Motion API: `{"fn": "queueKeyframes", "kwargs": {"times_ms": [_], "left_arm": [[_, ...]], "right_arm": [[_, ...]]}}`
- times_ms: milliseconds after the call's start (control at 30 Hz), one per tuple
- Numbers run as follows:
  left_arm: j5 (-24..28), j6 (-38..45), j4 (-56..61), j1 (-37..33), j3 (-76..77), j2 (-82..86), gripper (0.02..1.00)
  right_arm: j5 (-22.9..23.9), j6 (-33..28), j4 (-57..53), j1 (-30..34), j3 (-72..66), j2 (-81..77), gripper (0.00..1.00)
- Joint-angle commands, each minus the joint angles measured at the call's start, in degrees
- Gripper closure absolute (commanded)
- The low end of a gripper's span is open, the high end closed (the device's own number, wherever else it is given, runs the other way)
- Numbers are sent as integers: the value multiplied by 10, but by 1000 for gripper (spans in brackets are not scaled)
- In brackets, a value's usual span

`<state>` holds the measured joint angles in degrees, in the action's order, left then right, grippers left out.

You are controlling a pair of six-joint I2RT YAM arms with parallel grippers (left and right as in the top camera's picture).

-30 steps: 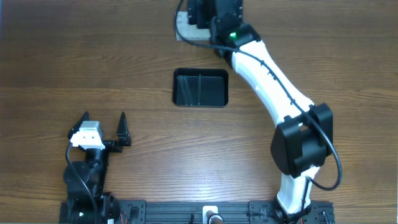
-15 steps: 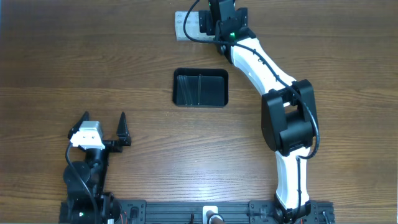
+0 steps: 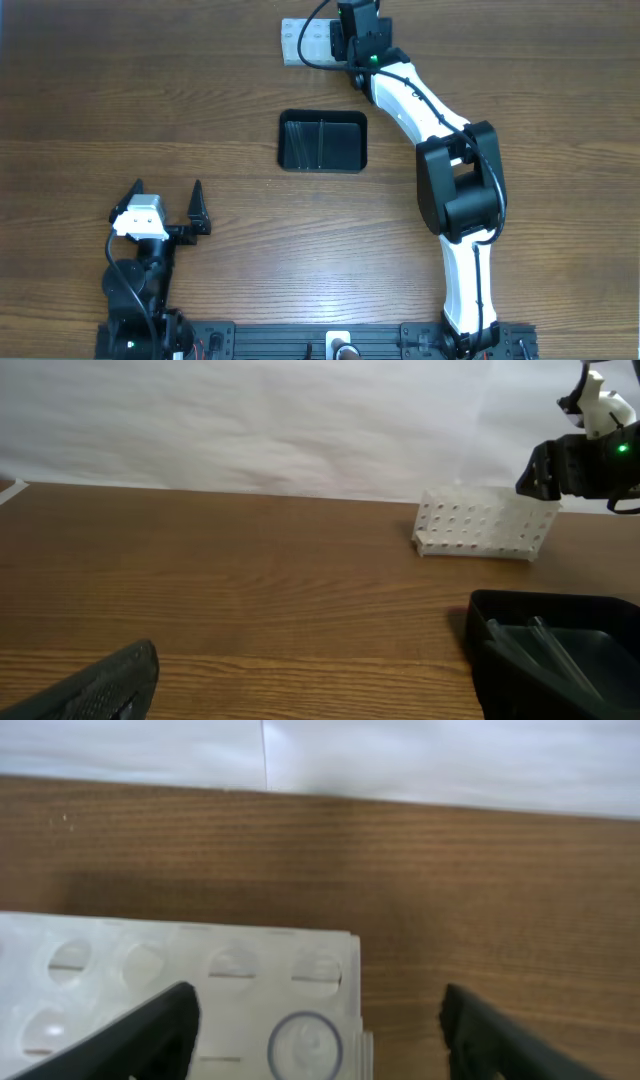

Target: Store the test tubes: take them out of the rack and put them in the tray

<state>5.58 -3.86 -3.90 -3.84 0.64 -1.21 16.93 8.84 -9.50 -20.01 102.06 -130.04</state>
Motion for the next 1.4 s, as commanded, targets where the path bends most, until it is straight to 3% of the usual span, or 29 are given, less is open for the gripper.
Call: {"fn": "queueKeyframes", "kwargs": {"times_ms": [33,133,600,1033,1400], "left_arm": [[-1,8,-2,-3,-3,5,18],[-1,8,-2,-3,-3,5,18],[-1,8,-2,-3,-3,5,18],[-1,8,-2,-3,-3,5,18],[-1,8,-2,-3,-3,5,20]], "right_arm": [[5,3,7,3,2,-4,397],[5,3,8,3,2,-4,509],[5,3,9,3,2,-4,814],[12,1,19,-2,6,22,866],[12,-12,22,-3,23,202,862]]}}
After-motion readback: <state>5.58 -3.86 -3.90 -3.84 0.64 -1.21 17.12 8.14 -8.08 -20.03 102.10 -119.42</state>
